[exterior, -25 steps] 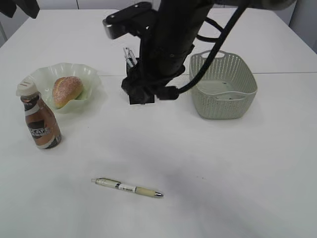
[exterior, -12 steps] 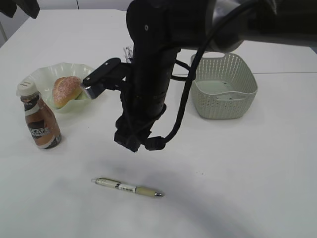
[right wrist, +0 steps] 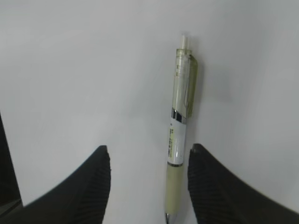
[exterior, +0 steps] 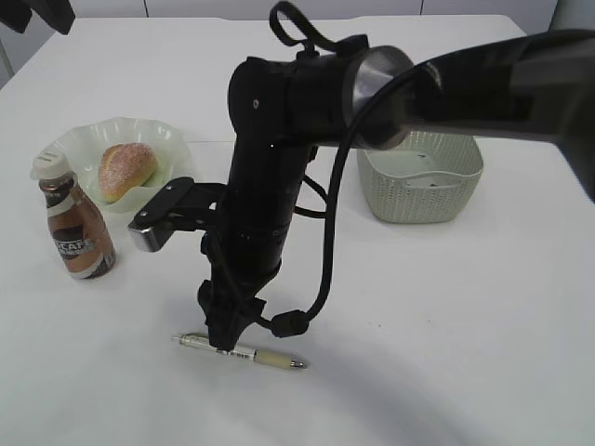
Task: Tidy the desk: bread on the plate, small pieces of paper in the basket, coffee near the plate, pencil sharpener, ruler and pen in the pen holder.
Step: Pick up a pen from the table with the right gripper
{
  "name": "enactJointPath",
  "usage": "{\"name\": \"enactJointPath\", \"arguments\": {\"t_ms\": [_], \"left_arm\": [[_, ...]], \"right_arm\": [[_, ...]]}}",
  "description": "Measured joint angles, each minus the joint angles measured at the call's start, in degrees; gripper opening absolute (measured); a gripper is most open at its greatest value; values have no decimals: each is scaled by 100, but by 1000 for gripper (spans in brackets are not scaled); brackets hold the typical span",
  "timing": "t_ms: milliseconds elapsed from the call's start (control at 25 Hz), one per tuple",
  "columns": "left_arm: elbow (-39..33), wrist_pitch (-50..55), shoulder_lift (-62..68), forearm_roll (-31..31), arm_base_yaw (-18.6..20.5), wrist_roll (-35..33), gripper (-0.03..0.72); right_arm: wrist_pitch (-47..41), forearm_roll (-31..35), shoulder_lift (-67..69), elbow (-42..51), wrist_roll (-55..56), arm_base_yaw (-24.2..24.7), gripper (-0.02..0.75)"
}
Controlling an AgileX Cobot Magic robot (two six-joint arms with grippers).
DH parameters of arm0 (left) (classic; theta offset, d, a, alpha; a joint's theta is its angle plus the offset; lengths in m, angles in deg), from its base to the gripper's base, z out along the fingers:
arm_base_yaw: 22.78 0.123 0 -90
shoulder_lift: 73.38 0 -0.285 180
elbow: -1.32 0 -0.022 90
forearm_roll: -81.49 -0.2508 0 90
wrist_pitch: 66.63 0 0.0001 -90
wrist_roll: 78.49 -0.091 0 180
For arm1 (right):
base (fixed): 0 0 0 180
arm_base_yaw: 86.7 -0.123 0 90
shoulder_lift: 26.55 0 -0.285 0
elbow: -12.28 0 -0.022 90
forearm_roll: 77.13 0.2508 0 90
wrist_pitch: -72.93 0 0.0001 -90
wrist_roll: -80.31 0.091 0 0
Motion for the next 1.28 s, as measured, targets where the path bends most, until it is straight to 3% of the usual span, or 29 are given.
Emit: {"name": "enactJointPath", "arguments": {"t_ms": [360, 840, 1280], "left_arm": [[0, 0, 0, 35, 0, 0, 326], [0, 0, 0, 82, 0, 0, 326], [0, 0, 0, 93, 0, 0, 326]], "right_arm": [[491, -41, 242, 0, -185, 0, 397], [882, -1307, 533, 0, 358, -425, 397], [919, -1409, 557, 0, 517, -425, 398]]}}
